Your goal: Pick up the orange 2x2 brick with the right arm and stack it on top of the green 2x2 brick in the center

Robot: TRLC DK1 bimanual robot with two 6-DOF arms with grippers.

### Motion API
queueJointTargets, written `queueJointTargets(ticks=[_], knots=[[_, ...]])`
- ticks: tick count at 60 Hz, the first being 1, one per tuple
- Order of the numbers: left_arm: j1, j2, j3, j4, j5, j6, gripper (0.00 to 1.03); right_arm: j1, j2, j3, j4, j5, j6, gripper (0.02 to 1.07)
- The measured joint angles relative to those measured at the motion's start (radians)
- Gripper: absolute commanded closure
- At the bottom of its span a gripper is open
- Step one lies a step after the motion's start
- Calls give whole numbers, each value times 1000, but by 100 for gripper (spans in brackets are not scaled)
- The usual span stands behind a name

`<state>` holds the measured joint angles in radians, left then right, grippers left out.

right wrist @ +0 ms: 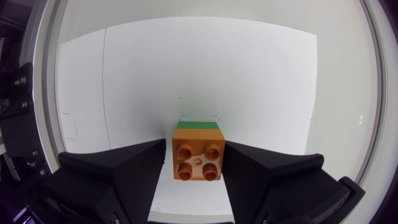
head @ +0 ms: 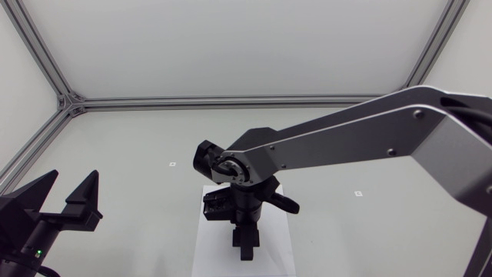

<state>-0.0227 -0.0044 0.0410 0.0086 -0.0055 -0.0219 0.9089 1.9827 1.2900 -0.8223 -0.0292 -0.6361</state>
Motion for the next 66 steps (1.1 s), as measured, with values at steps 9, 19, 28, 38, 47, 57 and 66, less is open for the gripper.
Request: queueJointTargets(ticks=[9, 19, 28, 38, 47, 57, 66], knots=[[0, 0, 0, 0, 0, 0, 4, 0, 0, 0, 12, 0, 0, 80], [0, 0, 0, 0, 0, 0, 4, 0, 0, 0, 13, -1, 0, 82], [0, 0, 0, 0, 0, 0, 4, 0, 0, 1, 13, -1, 0, 82], [0, 0, 0, 0, 0, 0, 4, 0, 4, 9, 15, -3, 8, 82], [0, 0, 0, 0, 0, 0, 4, 0, 8, 14, 15, -3, 8, 82], [0, 0, 0, 0, 0, 0, 4, 0, 8, 13, 19, -3, 11, 81], [0, 0, 0, 0, 0, 0, 4, 0, 8, 13, 19, 1, 11, 75]])
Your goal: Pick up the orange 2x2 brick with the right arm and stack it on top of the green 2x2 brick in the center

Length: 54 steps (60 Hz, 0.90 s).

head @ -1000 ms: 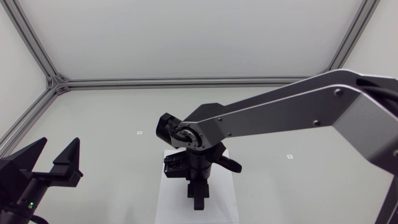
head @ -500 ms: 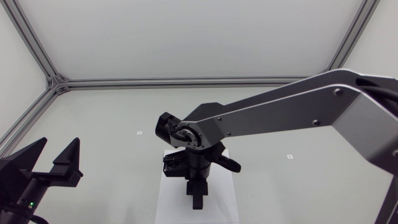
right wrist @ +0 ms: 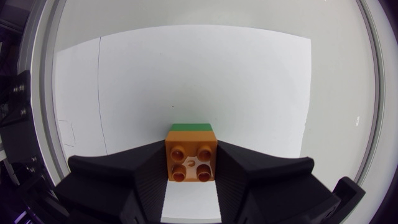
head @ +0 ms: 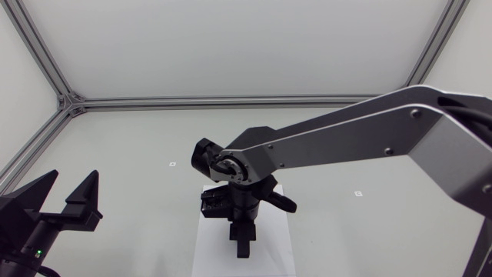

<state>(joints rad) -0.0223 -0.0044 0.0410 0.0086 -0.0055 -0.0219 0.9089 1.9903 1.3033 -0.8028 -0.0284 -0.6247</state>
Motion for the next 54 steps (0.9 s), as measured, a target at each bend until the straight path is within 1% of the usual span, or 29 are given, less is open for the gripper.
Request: queueJointTargets(ticks=[4, 7, 8, 9, 16, 25, 33, 35, 44, 54], knots=[[0, 0, 0, 0, 0, 0, 4, 0, 1, 0, 0, 0, 0, 64], [0, 0, 0, 0, 0, 0, 4, 0, 1, 0, 0, 0, 0, 55], [0, 0, 0, 0, 0, 0, 4, 0, 1, 0, 1, 0, 0, 50], [0, 0, 0, 0, 0, 0, 4, 0, 1, 0, 2, 0, 0, 47], [0, 0, 0, 0, 0, 0, 4, 0, 7, -2, 7, 6, 0, 35], [0, 0, 0, 0, 0, 0, 4, 0, 10, -2, 11, 7, 0, 27], [0, 0, 0, 0, 0, 0, 4, 0, 10, -2, 10, 7, 0, 9], [0, 0, 0, 0, 0, 0, 4, 0, 9, -2, 8, 7, 0, 7], [0, 0, 0, 0, 0, 0, 4, 0, -23, -2, -17, 7, 16, 7], [0, 0, 0, 0, 0, 0, 4, -1, -135, -3, -51, 2, 27, 7]])
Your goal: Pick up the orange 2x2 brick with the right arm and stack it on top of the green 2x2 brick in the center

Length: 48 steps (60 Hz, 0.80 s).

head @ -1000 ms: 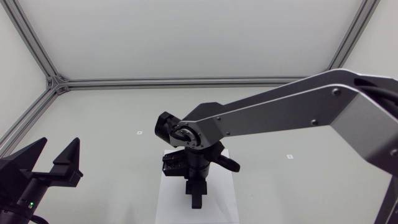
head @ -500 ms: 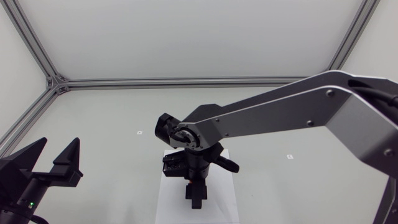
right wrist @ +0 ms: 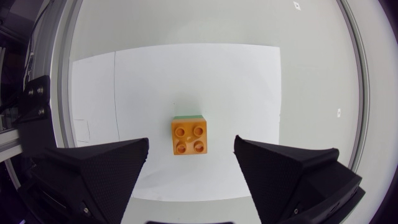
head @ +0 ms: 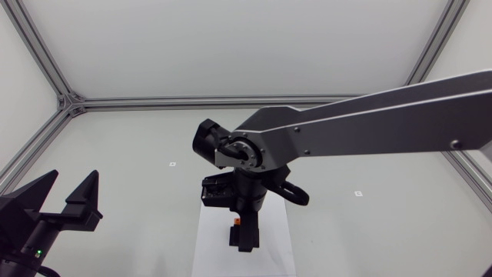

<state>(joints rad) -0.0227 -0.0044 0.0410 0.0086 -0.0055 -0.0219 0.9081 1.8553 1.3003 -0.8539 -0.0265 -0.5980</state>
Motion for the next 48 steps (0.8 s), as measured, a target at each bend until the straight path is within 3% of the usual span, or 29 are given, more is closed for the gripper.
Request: queueJointTargets(ticks=[30, 48], knots=[[0, 0, 0, 0, 0, 0, 4, -42, -472, -101, -82, -29, 102, 7], [0, 0, 0, 0, 0, 0, 4, -244, -780, -328, 25, -1, 193, 7]])
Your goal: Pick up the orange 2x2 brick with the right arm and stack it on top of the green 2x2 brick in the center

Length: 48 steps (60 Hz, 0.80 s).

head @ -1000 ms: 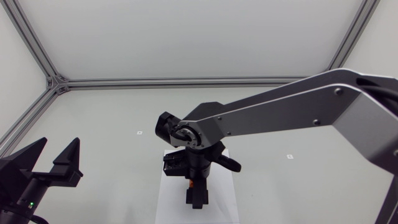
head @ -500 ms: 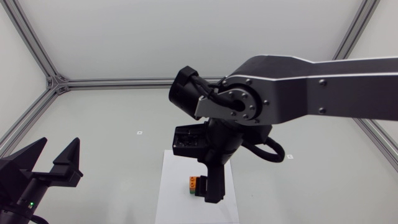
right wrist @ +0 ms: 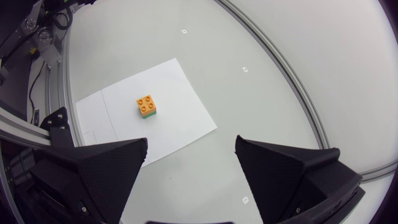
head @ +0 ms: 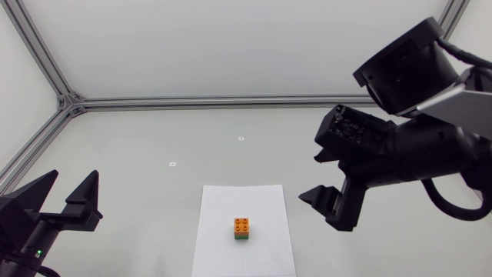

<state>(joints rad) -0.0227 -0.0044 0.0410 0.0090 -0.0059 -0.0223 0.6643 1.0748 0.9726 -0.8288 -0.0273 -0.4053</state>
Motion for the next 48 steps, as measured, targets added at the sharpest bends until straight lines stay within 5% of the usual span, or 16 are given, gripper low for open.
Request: queueJointTargets(ticks=[39, 48], knots=[[0, 0, 0, 0, 0, 0, 4, -400, -670, -428, 88, 111, 84, 7], [0, 0, 0, 0, 0, 0, 4, -510, -802, -523, 192, 114, 84, 7]])
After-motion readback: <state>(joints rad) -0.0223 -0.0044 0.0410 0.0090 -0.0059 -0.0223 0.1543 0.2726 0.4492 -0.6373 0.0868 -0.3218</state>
